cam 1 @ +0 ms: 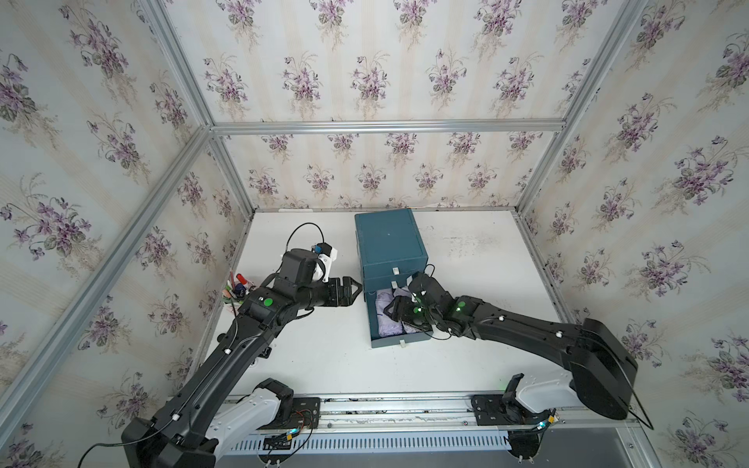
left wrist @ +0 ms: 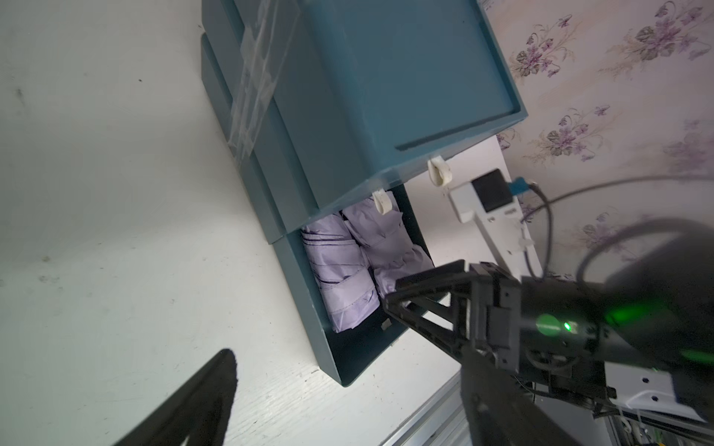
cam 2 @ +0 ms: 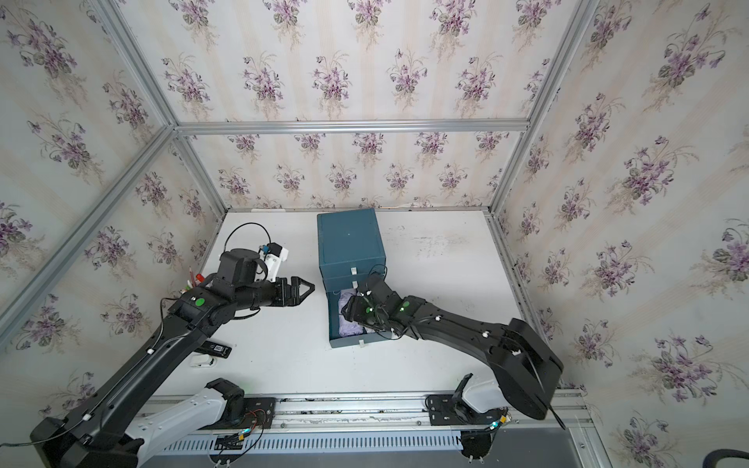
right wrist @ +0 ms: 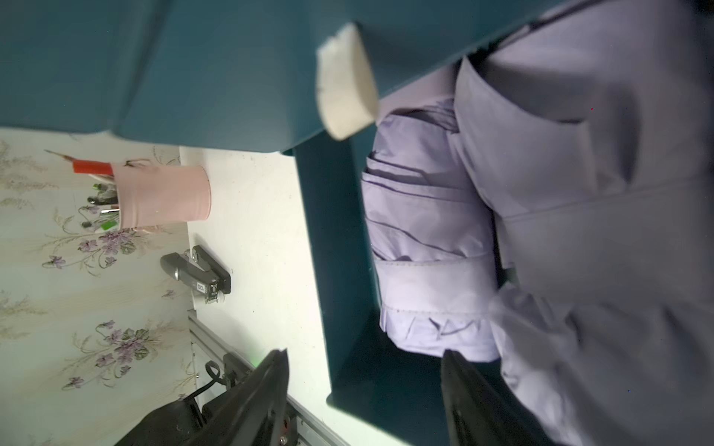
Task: Place the umbrella in the drawer by color
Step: Place the umbrella in the drawer, then close the drawer in the storage box.
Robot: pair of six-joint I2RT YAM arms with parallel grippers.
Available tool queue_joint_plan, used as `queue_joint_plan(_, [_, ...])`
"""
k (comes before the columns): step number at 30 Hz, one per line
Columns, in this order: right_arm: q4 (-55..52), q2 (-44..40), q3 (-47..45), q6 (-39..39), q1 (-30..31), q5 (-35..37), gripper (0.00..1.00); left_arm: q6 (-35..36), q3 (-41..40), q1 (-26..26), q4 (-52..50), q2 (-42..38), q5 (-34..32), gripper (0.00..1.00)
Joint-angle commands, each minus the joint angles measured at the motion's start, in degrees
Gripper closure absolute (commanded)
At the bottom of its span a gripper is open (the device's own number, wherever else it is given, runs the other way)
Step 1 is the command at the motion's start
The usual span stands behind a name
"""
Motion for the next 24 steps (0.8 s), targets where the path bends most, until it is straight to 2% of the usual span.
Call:
queue_joint_plan(1, [-7.06,-5.58,-1.35,-4.10,2.71,12.07,0.33,3.30,5.67,0.04,-1.99,3.88,-6.05,0.09])
queue_joint_plan(6, [-7.50,-15.20,-9.54,-4.28,11.07,20.84,0.32,5.10,15.44,0.30,-4.25,12.87,-10.18,0.09])
queue_joint_plan(11, [-3.85,-20.12,-19.30,2.74,20.37,25.54,0.30,5.26,20.89,0.39,-2.36,21.12,-8.16,0.09])
queue_joint_plan(16, [-0.75,-17.66,-21.56,8.32,27.82,33.63,0.19,6.06,25.39,0.30,-1.50,28.10,-6.20,0.09])
queue_joint_plan(19, [1.23,-14.70,-21.09,8.80,29.19,37.70,0.13,6.16,25.17,0.30,-0.19,30.33,-7.20,0.12])
queue_joint_plan(24, [8.72,-10.57,-20.11,2.40,29.18,37.22,0.13,6.81,23.07,0.13,0.22,32.51,-6.63,0.26])
